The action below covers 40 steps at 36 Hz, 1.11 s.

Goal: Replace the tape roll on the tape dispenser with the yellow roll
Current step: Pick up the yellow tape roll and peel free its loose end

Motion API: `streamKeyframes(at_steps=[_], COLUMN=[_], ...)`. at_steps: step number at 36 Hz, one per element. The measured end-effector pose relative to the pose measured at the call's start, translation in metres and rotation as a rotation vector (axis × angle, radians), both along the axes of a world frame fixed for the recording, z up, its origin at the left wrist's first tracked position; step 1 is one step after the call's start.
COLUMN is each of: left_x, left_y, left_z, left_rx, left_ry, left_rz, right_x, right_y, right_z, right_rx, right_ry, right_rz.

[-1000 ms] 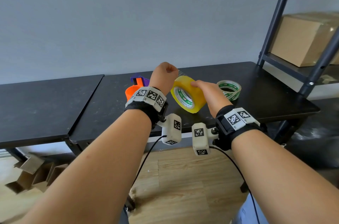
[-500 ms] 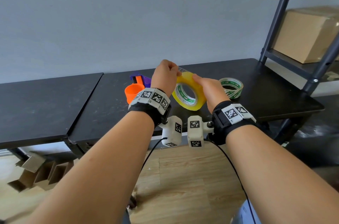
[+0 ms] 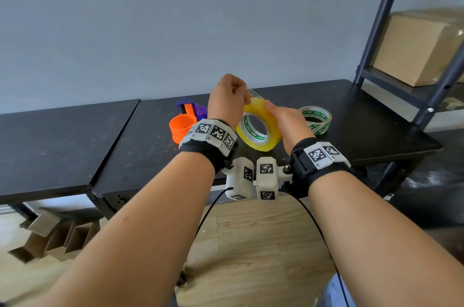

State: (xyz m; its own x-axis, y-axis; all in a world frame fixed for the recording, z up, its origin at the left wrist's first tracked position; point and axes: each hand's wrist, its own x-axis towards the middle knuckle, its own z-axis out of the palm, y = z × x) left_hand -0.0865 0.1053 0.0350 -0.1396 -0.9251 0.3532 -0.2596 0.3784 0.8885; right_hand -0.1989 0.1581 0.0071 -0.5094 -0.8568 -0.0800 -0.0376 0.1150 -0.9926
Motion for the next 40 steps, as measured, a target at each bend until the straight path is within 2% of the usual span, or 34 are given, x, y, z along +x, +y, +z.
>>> streamKeyframes(at_steps=[14, 19, 23, 26, 40], left_x=[-0.003, 0.001, 0.007, 0.011, 0.017], left_y=[0.0, -0.004, -0.008, -0.012, -0.008], left_z=[0.007, 0.009, 0.015, 0.017, 0.017], left_rx=[0.011, -0.019, -0.103, -0.136, -0.176], left_ry=[0.043, -0.021, -0.139, -0.211, -0.313], left_rz=[-0.011, -0.006, 0.047, 0.097, 0.155], right_x=[0.002, 0.0, 0.002, 0.003, 0.002], right_y=[-0.001, 0.0, 0.001, 0.003, 0.0], right_z=[0.001, 0.002, 0.009, 0.012, 0.01], right_rx=[0.009, 0.026, 0.083, 0.057, -0.001], right_ry=[0.02, 0.046, 0.113, 0.127, 0.245], right_rz=[0.009, 0.013, 0.085, 0.094, 0.069])
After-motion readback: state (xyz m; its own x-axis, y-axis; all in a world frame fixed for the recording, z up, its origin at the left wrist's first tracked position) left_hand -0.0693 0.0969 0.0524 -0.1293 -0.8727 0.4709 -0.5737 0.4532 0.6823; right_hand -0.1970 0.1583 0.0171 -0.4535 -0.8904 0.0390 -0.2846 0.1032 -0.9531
